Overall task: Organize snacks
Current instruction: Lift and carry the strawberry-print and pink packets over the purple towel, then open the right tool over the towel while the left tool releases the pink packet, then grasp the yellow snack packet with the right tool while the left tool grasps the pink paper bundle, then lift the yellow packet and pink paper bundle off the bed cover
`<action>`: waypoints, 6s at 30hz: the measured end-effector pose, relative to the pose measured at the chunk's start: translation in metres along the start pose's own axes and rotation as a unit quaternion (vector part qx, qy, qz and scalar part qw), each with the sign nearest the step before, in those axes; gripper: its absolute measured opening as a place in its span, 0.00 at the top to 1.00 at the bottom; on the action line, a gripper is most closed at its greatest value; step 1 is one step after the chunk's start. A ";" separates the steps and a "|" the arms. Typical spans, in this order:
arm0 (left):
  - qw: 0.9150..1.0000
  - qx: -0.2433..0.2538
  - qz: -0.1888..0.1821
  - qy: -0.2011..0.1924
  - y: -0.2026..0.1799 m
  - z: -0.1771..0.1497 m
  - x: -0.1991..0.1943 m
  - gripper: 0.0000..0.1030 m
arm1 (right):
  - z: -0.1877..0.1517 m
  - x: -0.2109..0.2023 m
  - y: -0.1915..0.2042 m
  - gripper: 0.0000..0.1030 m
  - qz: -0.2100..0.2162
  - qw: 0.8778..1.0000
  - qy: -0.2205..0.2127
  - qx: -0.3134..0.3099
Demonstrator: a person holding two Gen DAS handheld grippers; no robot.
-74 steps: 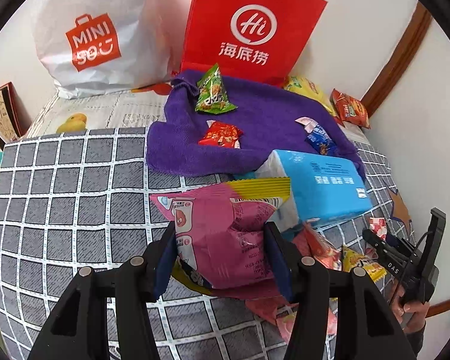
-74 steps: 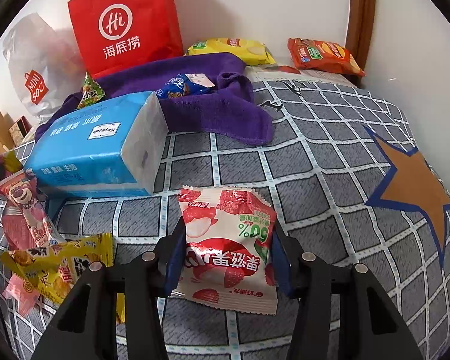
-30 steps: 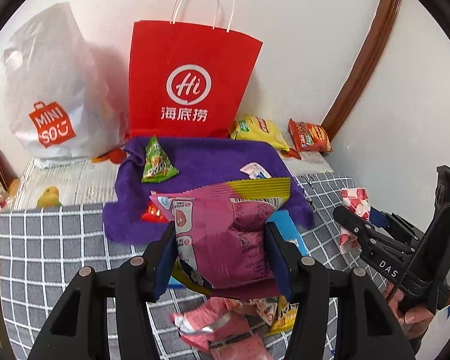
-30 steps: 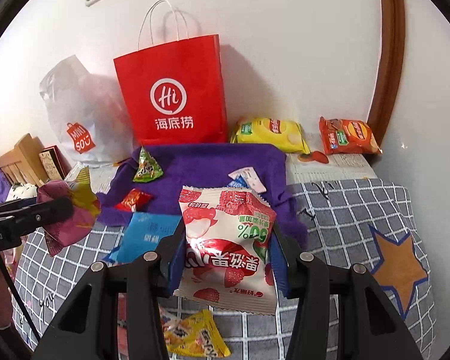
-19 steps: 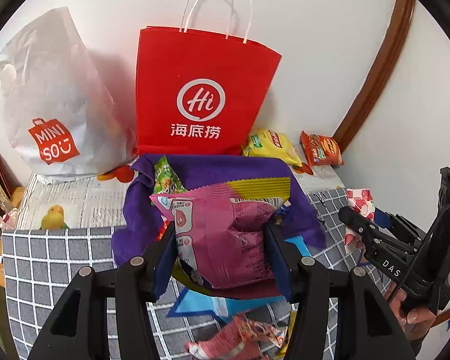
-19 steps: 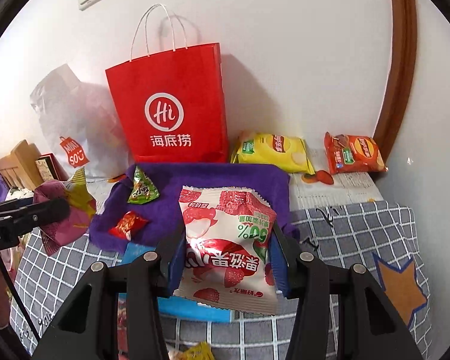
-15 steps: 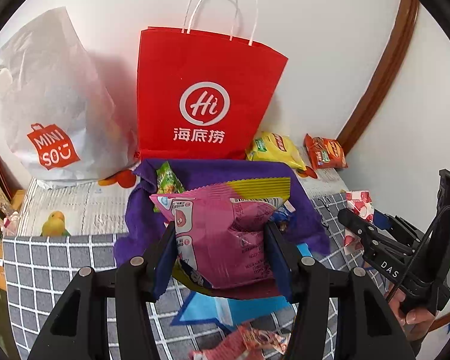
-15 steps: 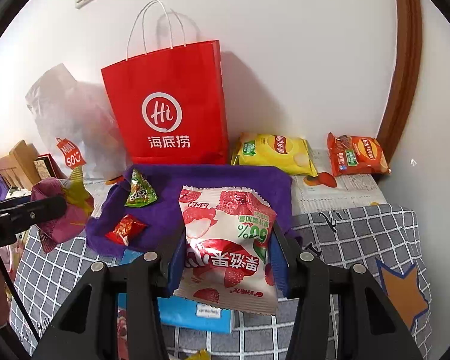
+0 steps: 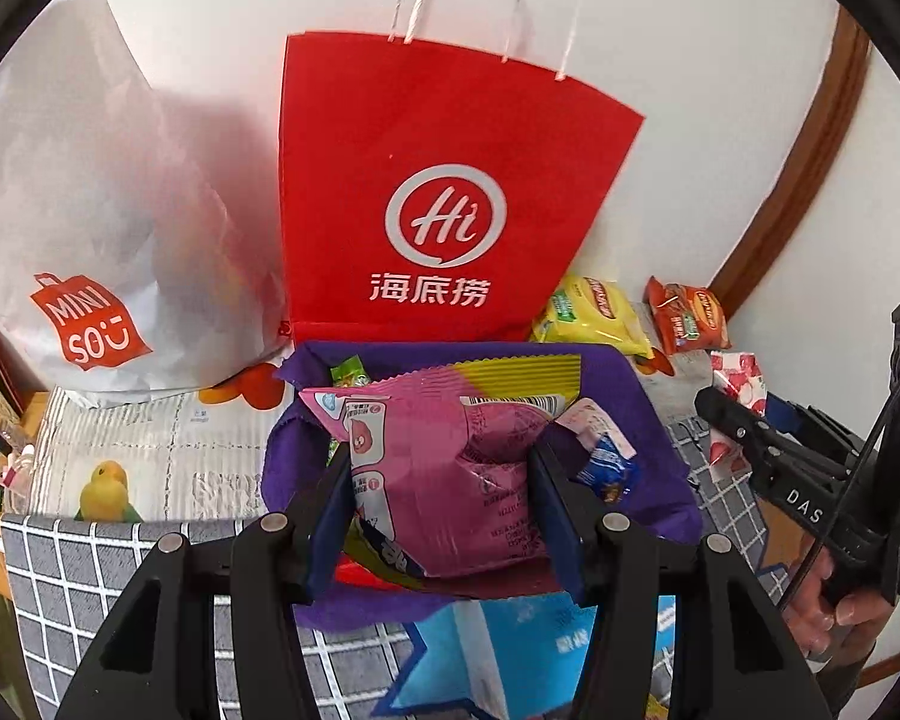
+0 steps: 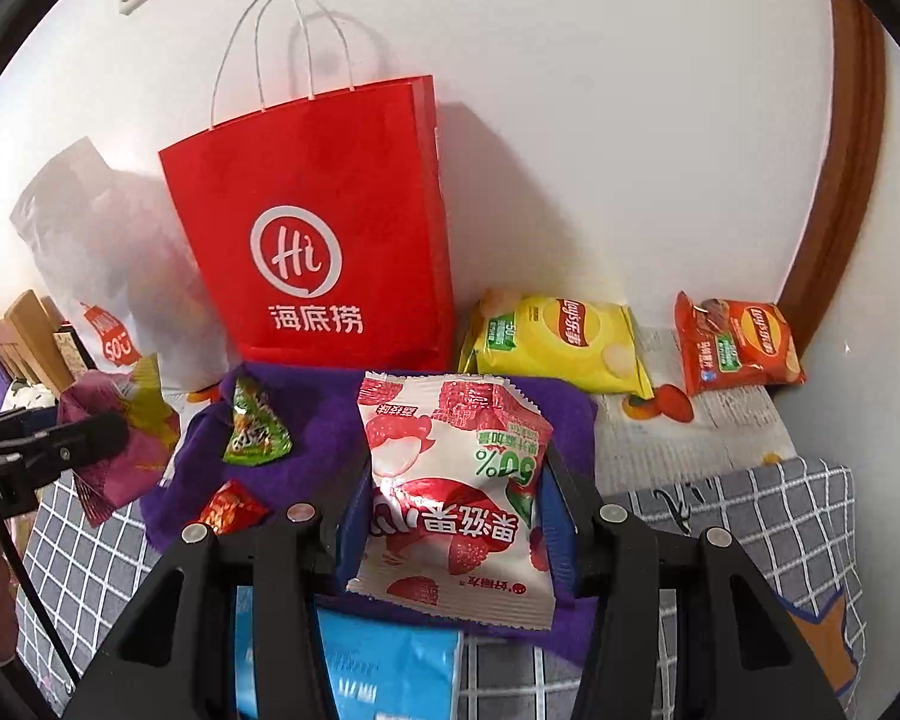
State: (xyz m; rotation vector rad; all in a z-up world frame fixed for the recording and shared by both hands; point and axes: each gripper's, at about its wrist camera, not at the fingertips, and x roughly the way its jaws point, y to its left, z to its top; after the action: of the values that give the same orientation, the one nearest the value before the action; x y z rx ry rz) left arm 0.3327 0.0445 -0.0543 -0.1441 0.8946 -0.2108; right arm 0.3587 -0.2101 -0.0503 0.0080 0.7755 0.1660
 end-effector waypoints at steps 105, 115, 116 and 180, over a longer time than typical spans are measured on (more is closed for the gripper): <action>0.998 0.022 -0.066 -0.011 -0.013 -0.071 -0.081 0.36 | -0.100 -0.076 0.015 0.35 -0.034 0.999 0.036 -0.004; 1.000 0.018 0.000 0.009 0.001 -0.112 -0.086 0.36 | -0.136 -0.086 0.028 0.35 0.022 0.998 0.058 0.014; 1.000 0.016 0.002 0.012 0.003 -0.117 -0.087 0.36 | -0.140 -0.088 0.030 0.35 0.026 0.998 0.058 0.013; 1.000 -0.001 0.029 0.004 0.000 -0.215 0.003 0.39 | -0.220 -0.015 -0.011 0.37 -0.035 0.997 0.071 0.012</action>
State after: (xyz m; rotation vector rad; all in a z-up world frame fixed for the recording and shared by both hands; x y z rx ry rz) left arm 0.1658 0.0357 -0.1900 -0.1199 0.9050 -0.1561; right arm 0.1963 -0.2350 -0.1978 -0.0076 0.9189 0.0910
